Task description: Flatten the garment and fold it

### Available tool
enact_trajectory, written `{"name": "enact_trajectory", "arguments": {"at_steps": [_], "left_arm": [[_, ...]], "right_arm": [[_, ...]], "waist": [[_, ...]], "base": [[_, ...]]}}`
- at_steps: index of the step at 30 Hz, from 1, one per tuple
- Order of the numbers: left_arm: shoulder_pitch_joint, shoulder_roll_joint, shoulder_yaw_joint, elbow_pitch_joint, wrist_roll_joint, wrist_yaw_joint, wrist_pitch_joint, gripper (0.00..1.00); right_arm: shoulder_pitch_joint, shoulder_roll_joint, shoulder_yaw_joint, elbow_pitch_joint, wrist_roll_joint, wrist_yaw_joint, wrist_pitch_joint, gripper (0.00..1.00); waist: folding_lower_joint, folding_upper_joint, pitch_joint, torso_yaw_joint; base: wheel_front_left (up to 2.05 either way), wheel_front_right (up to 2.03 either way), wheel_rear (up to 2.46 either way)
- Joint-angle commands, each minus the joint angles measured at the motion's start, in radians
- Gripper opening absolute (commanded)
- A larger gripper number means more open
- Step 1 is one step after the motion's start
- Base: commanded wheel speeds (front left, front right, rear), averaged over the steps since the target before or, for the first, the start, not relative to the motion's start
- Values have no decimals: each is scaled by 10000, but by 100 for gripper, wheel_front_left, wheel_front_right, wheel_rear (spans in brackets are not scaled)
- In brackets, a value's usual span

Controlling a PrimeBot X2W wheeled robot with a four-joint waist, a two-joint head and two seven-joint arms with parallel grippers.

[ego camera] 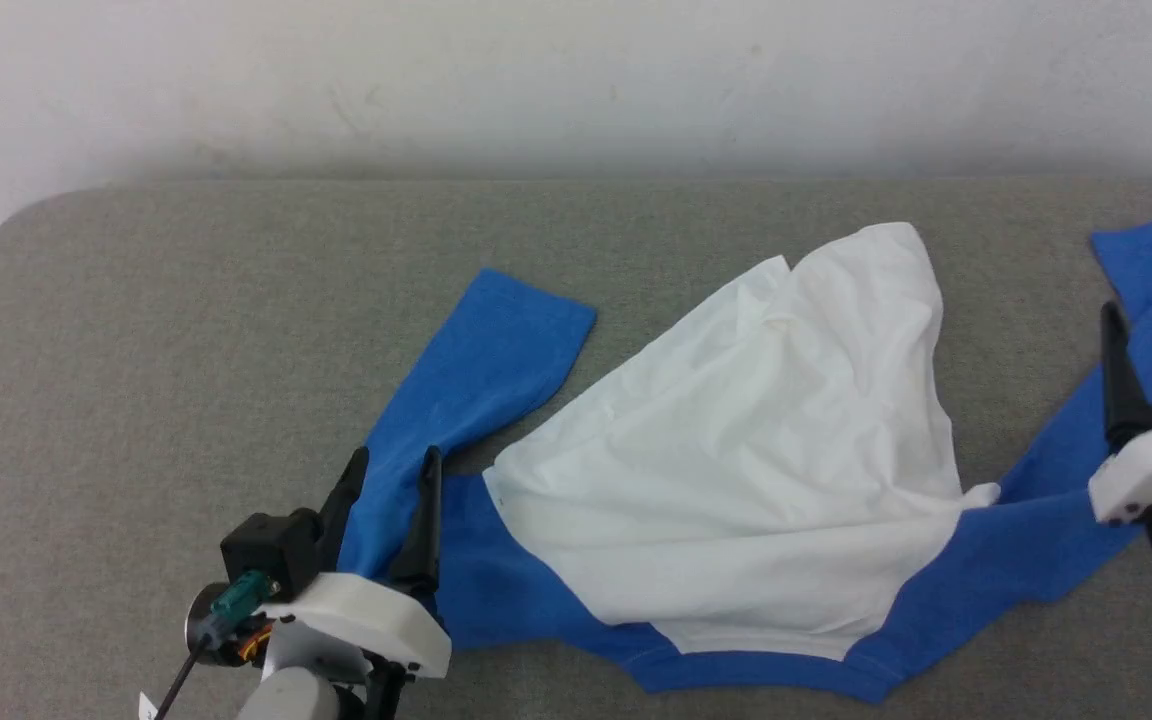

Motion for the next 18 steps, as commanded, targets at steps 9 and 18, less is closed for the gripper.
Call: {"name": "enact_trajectory", "arguments": {"at_steps": [9,18], "left_arm": [[-246,446,-463,-315,141,-306,767,100],[-3174,785,-1543,273,-119,-1548,4148,100]], "right_arm": [[3237,1370,315,-3789,960,-21,305,100],[3509,2212,489,-5524,394,-21,870,100]], "waist": [[3,0,69,-914],[3,0,1287,-1984]], "base": [[0,0,0],[0,0,0]]}}
